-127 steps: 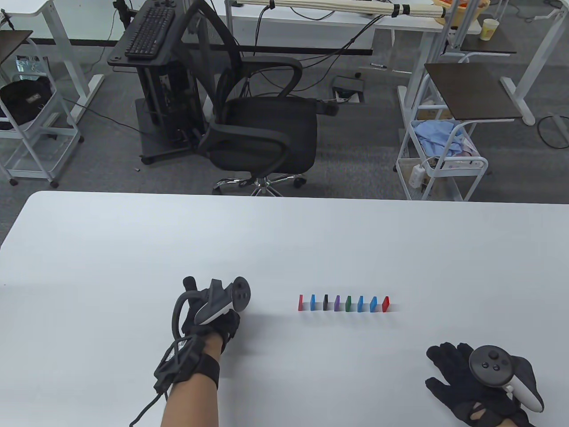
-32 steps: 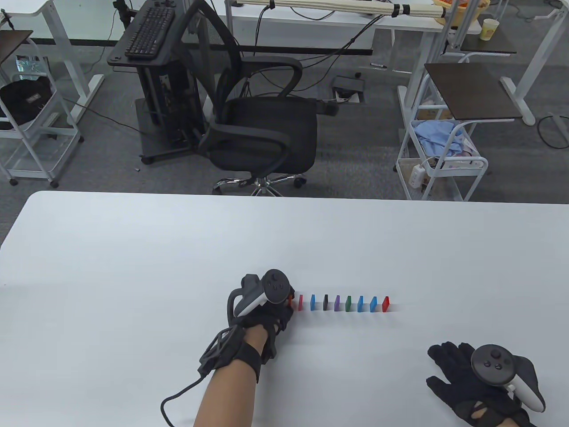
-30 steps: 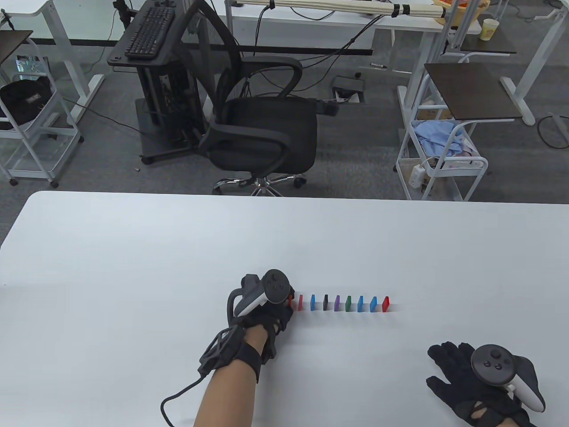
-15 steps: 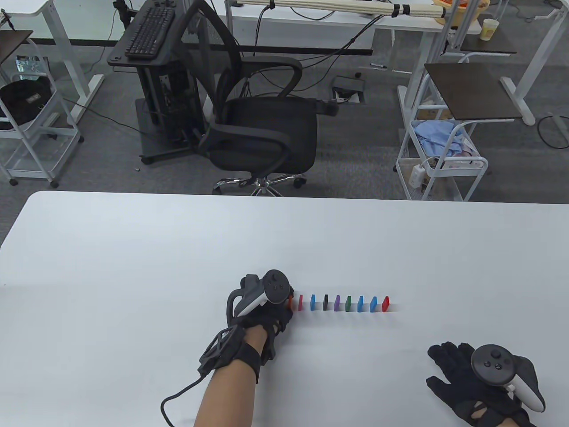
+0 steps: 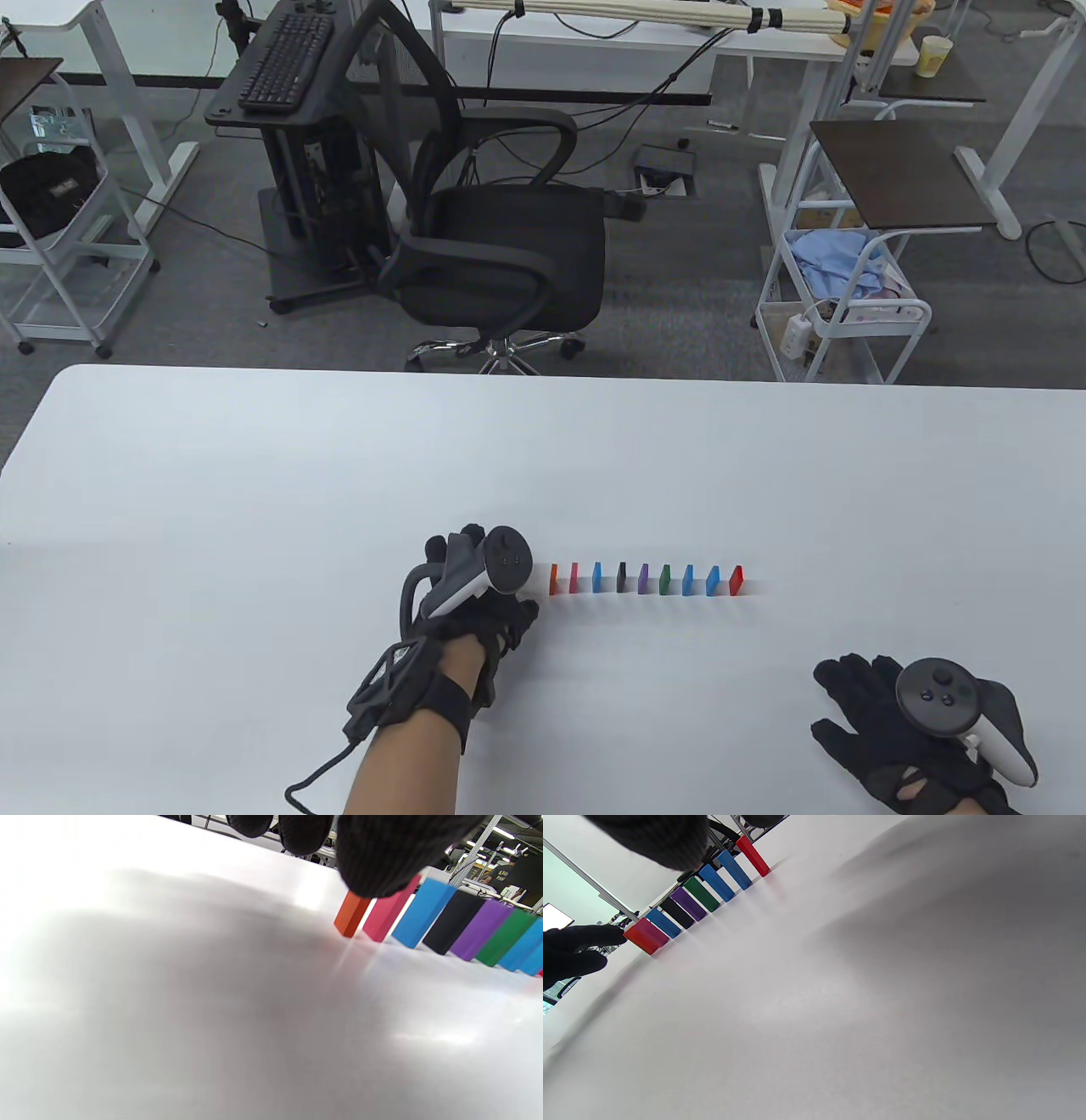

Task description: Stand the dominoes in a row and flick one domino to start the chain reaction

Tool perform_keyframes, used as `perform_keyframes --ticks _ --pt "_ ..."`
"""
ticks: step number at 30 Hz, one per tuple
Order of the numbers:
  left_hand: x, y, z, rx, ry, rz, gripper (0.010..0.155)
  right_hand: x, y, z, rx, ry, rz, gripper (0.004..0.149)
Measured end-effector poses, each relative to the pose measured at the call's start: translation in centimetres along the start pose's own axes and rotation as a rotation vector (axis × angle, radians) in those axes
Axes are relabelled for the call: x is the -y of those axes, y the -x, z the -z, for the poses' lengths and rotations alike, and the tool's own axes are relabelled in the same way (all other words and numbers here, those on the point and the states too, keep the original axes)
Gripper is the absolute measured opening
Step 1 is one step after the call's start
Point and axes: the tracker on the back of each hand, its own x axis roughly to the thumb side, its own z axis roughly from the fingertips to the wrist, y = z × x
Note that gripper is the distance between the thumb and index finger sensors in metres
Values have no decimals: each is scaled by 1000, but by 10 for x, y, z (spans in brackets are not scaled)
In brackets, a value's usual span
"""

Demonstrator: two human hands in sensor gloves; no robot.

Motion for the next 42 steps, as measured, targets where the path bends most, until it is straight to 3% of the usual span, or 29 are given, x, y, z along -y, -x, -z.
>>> perform_keyframes --ticks 9,19,26,42 --pt "-8 -3 -46 16 -1 42 70 -4 2 1 -15 -20 -1 68" --pt "16 -6 -86 15 13 10 79 -7 -3 1 0 -24 -13 67" --pt "35 6 -90 -14 30 -90 81 -8 -6 1 13 -28 -27 67" --pt "35 15 -89 -16 -6 -70 80 -13 2 4 -31 -44 -79 67"
